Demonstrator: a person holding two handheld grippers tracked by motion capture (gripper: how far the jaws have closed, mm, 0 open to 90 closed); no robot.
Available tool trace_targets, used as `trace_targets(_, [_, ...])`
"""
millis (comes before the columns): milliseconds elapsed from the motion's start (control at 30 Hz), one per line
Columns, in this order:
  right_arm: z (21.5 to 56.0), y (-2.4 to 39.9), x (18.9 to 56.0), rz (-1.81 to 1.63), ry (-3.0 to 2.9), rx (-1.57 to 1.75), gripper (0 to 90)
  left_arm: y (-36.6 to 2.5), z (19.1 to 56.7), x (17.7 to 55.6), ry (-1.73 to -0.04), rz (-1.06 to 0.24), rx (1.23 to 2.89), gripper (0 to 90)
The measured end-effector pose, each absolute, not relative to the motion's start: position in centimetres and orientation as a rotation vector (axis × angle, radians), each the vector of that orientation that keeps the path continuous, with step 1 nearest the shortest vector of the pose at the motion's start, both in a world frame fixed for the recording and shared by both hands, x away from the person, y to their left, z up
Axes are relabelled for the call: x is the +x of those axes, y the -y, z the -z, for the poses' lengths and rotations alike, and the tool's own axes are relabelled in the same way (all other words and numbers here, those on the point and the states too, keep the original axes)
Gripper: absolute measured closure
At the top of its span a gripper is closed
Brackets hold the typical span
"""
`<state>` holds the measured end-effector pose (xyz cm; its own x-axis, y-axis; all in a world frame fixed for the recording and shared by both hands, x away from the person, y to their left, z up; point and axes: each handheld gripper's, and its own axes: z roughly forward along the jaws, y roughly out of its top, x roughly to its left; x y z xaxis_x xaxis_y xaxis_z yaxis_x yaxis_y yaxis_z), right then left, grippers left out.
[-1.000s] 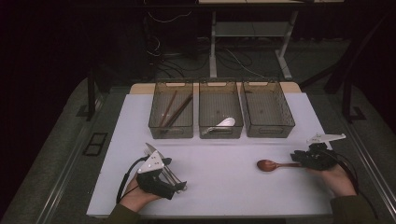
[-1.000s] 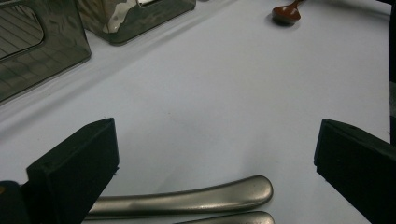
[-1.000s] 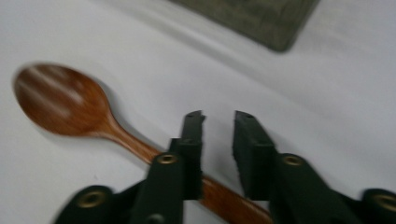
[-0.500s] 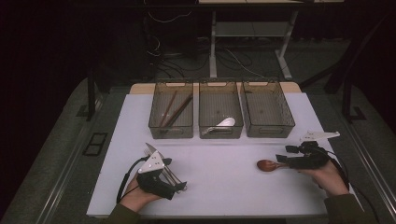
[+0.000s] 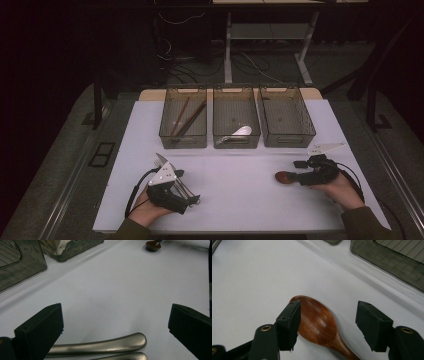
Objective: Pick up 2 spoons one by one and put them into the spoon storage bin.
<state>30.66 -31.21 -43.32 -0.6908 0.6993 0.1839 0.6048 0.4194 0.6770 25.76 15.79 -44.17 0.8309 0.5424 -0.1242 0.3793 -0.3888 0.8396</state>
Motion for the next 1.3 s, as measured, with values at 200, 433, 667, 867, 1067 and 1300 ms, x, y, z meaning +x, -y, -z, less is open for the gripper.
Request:
trace_targets(200, [43.7,30.9,30.7,-1.117,-2.573,1.153,38.7,-15.8,44.2,25.8,-0.676,-0.206,2.027,0.0])
trace_targets(433, [44.0,30.5,30.6,-1.081,-2.618,1.103,39.9,-15.7,44.2,25.8,-0.678,-0.203,2.026,0.0])
trace_targets(667, [44.3,30.1,30.4,-1.030,-2.655,1.054,41.5,-15.7,44.2,25.8,-0.678,-0.202,2.027,0.0])
trace_targets(867, [44.4,29.8,30.1,-0.998,-2.690,0.955,47.5,-15.7,44.2,25.7,-0.677,-0.203,2.029,0.0])
trace_targets(1067, [44.0,30.0,29.9,-0.960,-2.711,0.904,61.6,-15.7,44.3,25.7,-0.677,-0.204,2.032,0.0])
trace_targets(1300, [43.7,30.1,29.7,-0.976,-2.752,0.850,75.2,-15.7,44.3,25.7,-0.677,-0.203,2.037,0.0])
